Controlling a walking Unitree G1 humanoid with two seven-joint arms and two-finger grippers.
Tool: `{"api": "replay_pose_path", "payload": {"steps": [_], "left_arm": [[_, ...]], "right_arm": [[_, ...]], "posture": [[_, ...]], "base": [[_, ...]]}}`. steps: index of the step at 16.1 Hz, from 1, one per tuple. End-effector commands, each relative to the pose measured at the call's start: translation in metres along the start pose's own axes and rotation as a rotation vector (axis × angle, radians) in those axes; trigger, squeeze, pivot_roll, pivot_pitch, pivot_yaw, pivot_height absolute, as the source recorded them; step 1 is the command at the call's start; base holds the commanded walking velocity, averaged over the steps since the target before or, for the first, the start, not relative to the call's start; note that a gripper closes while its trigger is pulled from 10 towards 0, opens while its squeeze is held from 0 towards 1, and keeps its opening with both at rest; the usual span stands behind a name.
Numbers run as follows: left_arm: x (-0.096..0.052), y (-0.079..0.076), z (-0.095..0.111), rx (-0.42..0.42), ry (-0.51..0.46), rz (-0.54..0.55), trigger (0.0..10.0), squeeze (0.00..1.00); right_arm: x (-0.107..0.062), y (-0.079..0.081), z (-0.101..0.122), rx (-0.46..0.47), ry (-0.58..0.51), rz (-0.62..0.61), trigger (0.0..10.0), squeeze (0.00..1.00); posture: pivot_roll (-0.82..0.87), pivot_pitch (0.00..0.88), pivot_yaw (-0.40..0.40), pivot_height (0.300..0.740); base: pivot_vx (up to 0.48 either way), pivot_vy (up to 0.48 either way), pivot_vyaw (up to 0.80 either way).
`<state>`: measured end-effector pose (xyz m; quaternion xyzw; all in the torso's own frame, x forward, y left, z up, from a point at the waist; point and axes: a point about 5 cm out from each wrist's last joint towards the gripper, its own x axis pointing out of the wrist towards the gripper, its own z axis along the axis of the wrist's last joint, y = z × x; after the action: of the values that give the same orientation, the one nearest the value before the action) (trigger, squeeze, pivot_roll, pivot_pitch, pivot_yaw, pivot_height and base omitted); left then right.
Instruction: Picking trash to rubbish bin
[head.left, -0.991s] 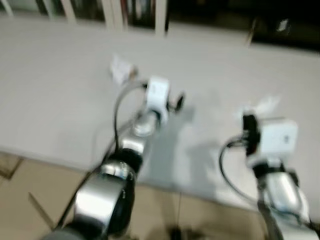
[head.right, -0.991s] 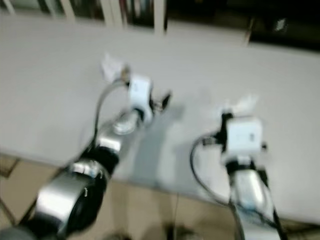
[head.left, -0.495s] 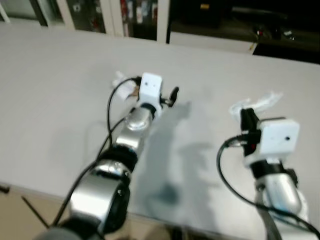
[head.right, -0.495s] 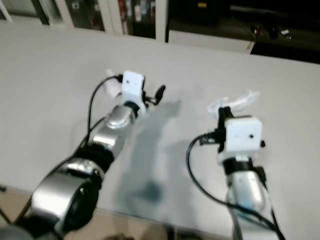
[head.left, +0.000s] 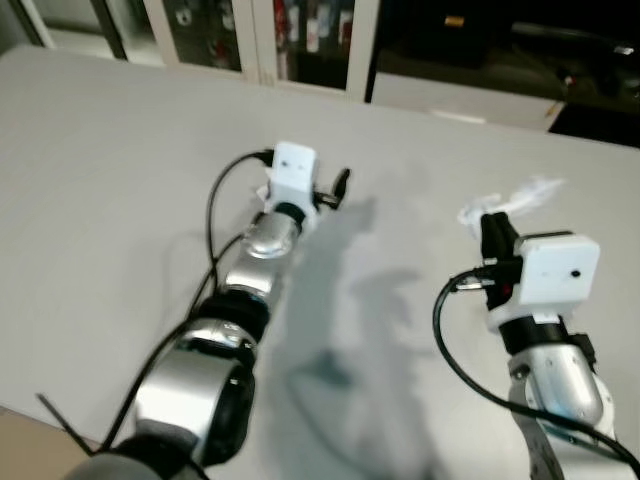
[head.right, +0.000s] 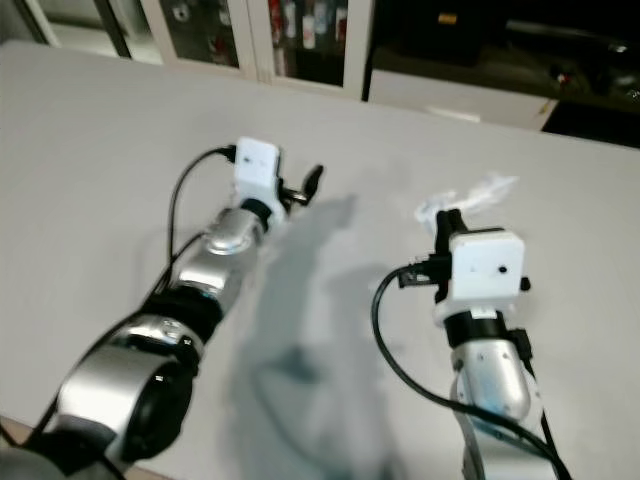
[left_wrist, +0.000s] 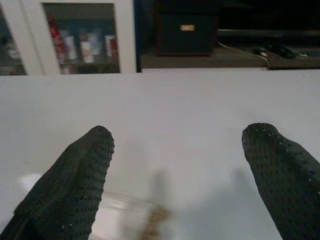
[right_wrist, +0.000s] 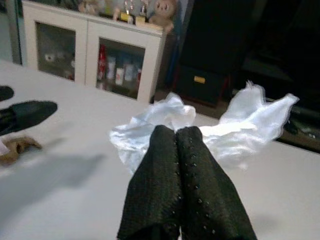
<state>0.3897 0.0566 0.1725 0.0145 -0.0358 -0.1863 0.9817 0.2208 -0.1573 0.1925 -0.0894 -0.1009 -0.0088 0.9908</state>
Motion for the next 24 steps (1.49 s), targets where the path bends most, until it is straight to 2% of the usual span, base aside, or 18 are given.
{"api": "replay_pose_path", "payload": {"steps": [1,8,12,16,24], "left_arm": [[0.0,-0.005,-0.001,0.0,0.005,-0.015,10.0,0.0],[0.001,0.0,0.0,0.015,0.009,0.008,10.0,0.0],[0.003,0.008,0.0,0.046,0.039,0.045,10.0,0.0],[0.007,0.018,0.011,0.073,0.04,0.081,10.0,0.0],[0.016,0.019,0.032,0.105,0.017,0.1,10.0,0.0]], "right_arm": [[-0.002,-0.002,0.0,0.003,-0.003,-0.003,10.0,0.0],[-0.002,-0.002,0.0,0.001,-0.001,-0.005,10.0,0.0],[-0.006,-0.001,0.0,0.005,0.012,-0.004,10.0,0.0],[-0.014,0.002,0.0,0.011,0.026,-0.003,10.0,0.0],[-0.032,0.004,0.002,0.024,0.066,-0.039,10.0,0.0]], "posture": [[0.0,0.147,-0.024,0.74],[0.0,0.146,-0.024,0.74],[-0.02,0.183,-0.033,0.74],[-0.03,0.215,-0.029,0.74],[-0.09,0.287,-0.015,0.74]], "base": [[0.0,0.0,0.0],[0.0,0.0,0.0],[0.0,0.0,0.0],[0.0,0.0,0.0],[0.0,0.0,0.0]]}}
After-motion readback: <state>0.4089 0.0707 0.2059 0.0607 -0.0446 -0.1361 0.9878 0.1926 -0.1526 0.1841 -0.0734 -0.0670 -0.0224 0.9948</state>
